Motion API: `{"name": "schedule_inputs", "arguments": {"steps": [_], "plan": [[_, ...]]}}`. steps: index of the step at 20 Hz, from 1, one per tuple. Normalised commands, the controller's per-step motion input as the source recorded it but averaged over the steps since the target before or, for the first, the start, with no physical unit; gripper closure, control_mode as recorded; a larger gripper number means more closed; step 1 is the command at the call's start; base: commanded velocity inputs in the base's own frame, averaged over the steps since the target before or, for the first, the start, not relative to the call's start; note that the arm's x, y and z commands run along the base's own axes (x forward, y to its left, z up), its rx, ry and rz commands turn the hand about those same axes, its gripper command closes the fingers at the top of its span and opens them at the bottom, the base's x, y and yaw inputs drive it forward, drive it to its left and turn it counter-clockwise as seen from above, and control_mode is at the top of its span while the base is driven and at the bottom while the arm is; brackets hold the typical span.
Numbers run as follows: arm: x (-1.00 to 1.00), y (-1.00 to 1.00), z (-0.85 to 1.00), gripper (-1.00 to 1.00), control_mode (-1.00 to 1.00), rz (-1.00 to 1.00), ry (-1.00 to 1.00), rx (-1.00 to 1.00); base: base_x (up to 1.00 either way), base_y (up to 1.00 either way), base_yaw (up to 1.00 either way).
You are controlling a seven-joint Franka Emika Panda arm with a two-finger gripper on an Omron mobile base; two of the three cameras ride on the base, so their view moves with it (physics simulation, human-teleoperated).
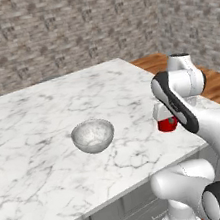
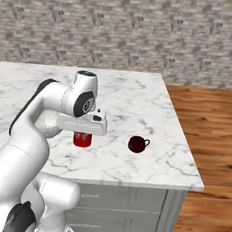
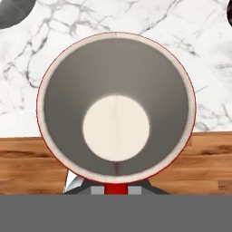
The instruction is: Clear the mugs and bowl far away from the sink.
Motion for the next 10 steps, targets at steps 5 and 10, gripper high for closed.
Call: {"name": "schedule_inputs", "arguments": {"steps": [5, 10], "plan": [[0.44, -0.05, -0.36, 1.0, -1.0, 0.08, 0.0, 0.0, 0.0, 0.0, 0.0], [0.41, 0.0, -0.29, 1.0, -1.0, 0.08, 0.0, 0.0, 0.0, 0.0, 0.0]]}}
